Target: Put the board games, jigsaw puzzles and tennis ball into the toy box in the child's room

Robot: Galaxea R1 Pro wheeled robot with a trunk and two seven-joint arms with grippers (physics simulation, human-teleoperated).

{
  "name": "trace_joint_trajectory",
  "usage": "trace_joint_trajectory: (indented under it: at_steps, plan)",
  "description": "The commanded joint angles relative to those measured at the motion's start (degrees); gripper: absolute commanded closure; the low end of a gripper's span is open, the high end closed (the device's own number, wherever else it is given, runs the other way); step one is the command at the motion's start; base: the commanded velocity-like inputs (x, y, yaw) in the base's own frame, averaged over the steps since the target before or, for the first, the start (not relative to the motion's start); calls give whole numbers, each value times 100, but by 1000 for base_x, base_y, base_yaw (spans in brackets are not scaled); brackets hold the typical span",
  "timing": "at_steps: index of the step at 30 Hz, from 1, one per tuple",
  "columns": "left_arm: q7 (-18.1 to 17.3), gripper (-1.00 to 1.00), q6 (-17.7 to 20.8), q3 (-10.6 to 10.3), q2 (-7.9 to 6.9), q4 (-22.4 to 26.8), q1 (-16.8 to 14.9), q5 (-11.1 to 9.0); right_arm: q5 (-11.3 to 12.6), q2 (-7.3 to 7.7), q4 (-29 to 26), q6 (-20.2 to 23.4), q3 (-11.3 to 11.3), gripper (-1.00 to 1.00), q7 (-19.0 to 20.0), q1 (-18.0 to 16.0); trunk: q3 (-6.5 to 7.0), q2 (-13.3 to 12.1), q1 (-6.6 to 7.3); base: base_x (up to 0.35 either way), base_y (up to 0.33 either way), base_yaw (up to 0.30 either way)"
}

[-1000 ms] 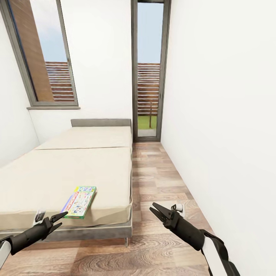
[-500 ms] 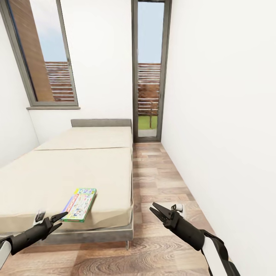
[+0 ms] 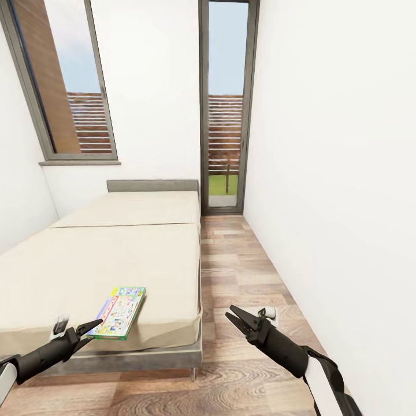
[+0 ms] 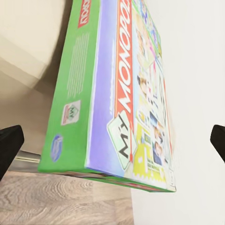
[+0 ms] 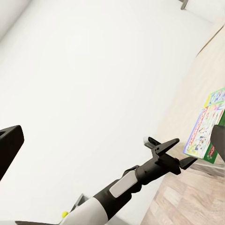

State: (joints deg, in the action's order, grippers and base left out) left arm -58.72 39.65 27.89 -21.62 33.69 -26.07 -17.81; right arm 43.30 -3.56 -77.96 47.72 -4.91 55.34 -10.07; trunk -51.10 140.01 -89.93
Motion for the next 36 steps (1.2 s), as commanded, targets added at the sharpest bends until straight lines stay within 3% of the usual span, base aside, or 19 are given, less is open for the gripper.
trace_joint_trajectory:
  at_steps: [1, 20, 21, 31, 36]
  plan:
    - [-8, -100, 38, 6, 0, -2, -3, -17, 3, -5, 0, 28, -10, -100, 12, -3, -6, 2, 1, 6, 2, 0]
    - [-8, -100, 34, 3, -1, -2, -3, -18, 3, -5, 0, 26, -10, -100, 12, -3, -6, 2, 1, 1, 0, 0]
    - [-8, 100, 34, 2, -1, -2, -3, -18, 3, -5, 0, 26, -10, -100, 12, -3, -6, 2, 1, 0, 0, 0]
    - [-14, 100, 40, 6, 0, -2, -3, -20, 3, -5, 0, 31, -10, -100, 12, -3, -6, 2, 1, 0, 0, 0]
    - [-16, 100, 96, 7, -11, -2, -3, -13, 3, -5, 0, 28, -10, -100, 12, -3, 84, -198, 111, 0, 0, 0]
